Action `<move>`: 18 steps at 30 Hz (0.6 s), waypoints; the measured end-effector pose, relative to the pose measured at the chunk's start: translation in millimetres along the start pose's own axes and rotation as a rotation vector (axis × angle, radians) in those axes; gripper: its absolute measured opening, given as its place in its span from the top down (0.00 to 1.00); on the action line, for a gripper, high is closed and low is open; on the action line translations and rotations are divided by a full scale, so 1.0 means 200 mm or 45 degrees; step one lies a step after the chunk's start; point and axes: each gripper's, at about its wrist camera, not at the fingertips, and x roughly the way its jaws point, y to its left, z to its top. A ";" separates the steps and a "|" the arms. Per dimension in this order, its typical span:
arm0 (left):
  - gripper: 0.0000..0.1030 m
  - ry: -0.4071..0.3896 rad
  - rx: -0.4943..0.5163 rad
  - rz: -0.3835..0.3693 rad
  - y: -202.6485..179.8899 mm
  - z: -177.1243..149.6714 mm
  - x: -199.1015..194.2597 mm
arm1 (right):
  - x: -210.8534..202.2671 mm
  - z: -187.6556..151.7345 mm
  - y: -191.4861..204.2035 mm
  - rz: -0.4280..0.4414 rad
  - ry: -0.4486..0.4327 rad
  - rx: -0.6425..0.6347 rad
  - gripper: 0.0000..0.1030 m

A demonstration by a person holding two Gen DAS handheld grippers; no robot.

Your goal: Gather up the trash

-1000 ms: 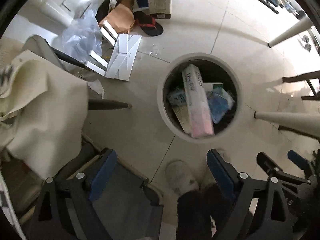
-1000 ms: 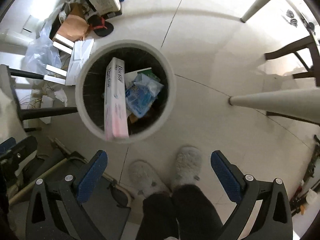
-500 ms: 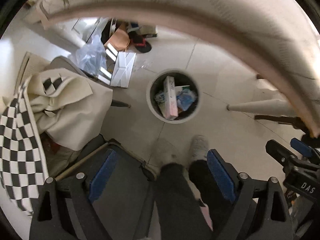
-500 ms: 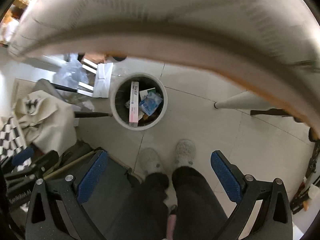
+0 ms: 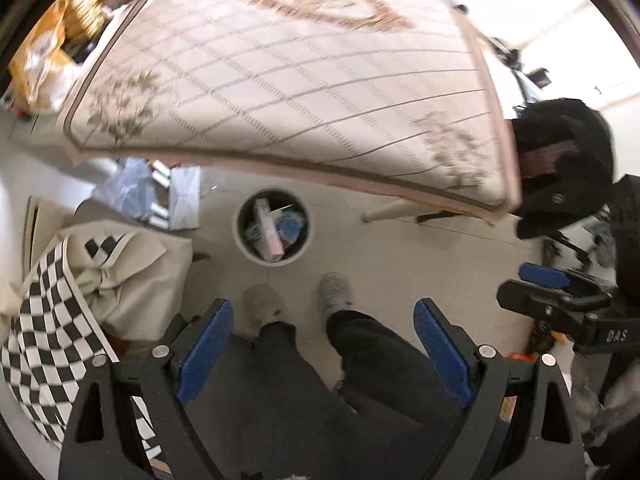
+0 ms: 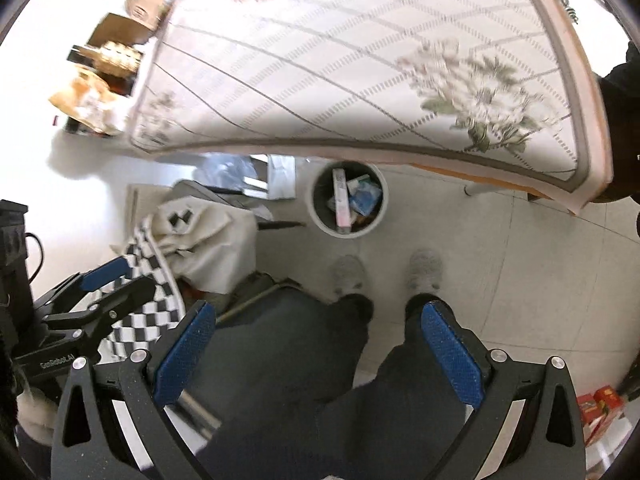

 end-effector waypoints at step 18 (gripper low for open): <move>0.10 -0.141 0.114 -0.215 -0.05 -0.05 -0.60 | -0.54 -0.27 0.39 0.107 -0.219 0.077 0.00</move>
